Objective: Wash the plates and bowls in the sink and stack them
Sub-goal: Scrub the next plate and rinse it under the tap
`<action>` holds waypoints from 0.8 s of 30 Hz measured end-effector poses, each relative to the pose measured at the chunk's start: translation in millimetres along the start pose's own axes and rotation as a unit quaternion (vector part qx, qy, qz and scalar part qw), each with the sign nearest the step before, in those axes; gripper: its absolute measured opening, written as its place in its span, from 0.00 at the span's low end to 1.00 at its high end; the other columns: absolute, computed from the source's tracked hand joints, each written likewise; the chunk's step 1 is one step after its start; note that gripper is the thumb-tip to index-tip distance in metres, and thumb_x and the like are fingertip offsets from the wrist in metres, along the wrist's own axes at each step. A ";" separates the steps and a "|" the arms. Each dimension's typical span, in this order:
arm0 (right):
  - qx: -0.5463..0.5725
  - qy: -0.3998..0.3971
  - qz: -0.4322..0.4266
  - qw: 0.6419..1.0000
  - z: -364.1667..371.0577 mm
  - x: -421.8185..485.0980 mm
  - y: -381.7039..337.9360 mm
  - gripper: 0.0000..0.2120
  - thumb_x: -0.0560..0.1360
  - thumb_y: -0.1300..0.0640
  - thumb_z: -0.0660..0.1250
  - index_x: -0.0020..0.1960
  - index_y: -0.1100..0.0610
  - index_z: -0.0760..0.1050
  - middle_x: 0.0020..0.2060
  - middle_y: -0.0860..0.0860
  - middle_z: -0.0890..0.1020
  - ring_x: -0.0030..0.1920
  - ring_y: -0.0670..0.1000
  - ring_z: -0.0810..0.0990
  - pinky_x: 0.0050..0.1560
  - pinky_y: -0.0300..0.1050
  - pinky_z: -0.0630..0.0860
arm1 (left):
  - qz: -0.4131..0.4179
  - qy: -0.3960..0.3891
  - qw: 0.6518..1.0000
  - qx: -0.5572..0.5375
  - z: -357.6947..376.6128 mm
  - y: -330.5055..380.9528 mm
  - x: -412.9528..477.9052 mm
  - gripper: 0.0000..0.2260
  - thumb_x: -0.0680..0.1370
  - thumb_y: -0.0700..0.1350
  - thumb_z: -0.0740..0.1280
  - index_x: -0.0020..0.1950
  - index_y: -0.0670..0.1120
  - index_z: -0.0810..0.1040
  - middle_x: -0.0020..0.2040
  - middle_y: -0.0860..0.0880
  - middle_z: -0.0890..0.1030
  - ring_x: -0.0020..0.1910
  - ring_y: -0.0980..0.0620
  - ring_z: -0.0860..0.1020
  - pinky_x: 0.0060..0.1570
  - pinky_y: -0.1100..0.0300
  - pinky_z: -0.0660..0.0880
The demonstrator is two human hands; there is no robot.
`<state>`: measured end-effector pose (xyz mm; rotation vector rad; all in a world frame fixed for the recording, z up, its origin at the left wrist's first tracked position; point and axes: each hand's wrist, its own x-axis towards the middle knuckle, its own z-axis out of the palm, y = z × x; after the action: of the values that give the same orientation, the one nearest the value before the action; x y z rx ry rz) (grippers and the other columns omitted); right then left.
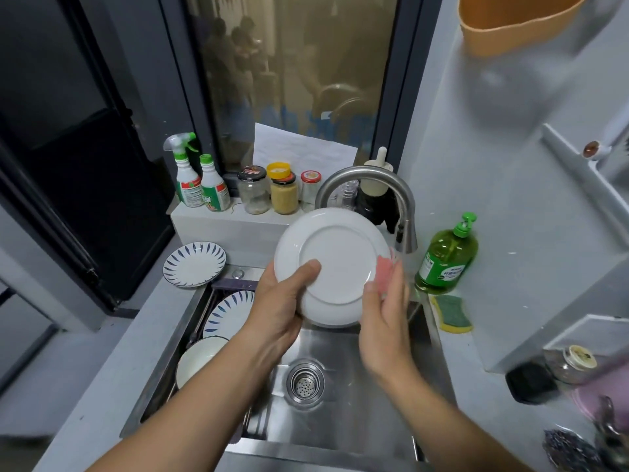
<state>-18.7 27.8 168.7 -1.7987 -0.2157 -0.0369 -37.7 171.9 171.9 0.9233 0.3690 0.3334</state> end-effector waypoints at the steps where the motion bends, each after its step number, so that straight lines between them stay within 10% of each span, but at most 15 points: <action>1: 0.016 -0.015 0.017 1.000 1.5 -10.8 3.4 0.28 0.83 0.47 0.55 0.81 0.50 0.52 0.78 0.48 0.60 0.75 0.46 0.61 0.76 0.46 0.59 | 0.011 0.001 1.000 0.006 -3.4 0.5 1.7 0.22 0.74 0.34 0.73 0.67 0.41 0.77 0.59 0.39 0.85 0.57 0.42 0.84 0.51 0.52 0.82; 5: 0.169 -0.027 0.181 0.968 -6.0 8.0 11.5 0.16 0.82 0.41 0.56 0.66 0.44 0.72 0.58 0.51 0.80 0.58 0.54 0.80 0.62 0.60 0.77 | 0.028 -0.018 0.996 0.078 -17.9 -1.8 0.8 0.24 0.69 0.38 0.76 0.64 0.43 0.79 0.58 0.41 0.85 0.57 0.42 0.84 0.53 0.50 0.82; 8: 0.198 -0.093 0.293 0.931 -10.3 34.1 8.3 0.27 0.78 0.29 0.53 0.59 0.47 0.79 0.53 0.56 0.86 0.54 0.63 0.84 0.55 0.71 0.78 | 0.055 -0.026 0.987 0.150 -31.9 3.6 -0.7 0.26 0.65 0.42 0.81 0.62 0.47 0.80 0.57 0.45 0.86 0.57 0.45 0.84 0.54 0.52 0.81; 16: 0.228 -0.174 0.378 0.880 28.2 74.8 0.6 0.36 0.78 0.29 0.50 0.63 0.59 0.76 0.53 0.64 0.84 0.54 0.66 0.84 0.52 0.64 0.81 | 0.062 -0.077 0.940 0.325 -97.2 33.0 19.9 0.25 0.70 0.32 0.79 0.62 0.50 0.78 0.62 0.51 0.82 0.60 0.54 0.80 0.53 0.69 0.76; 20: 0.195 -0.123 0.361 0.904 86.0 86.9 -2.7 0.23 0.83 0.45 0.55 0.55 0.64 0.78 0.42 0.63 0.86 0.47 0.62 0.83 0.56 0.62 0.78 | 0.002 -0.111 0.946 0.305 -135.9 44.8 34.5 0.36 0.65 0.35 0.82 0.68 0.56 0.74 0.65 0.48 0.78 0.59 0.45 0.81 0.61 0.42 0.78; 24: 0.179 -0.105 0.348 0.914 149.6 100.6 9.6 0.17 0.83 0.50 0.59 0.55 0.61 0.79 0.48 0.60 0.85 0.45 0.59 0.83 0.48 0.55 0.80 | -0.054 -0.112 0.956 0.265 -184.8 61.9 74.2 0.44 0.68 0.40 0.81 0.77 0.61 0.65 0.69 0.56 0.76 0.64 0.59 0.79 0.70 0.52 0.74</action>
<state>68.1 183.0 137.9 -1.4222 0.2645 0.6669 -61.6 369.3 108.8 1.4465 0.3008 0.0213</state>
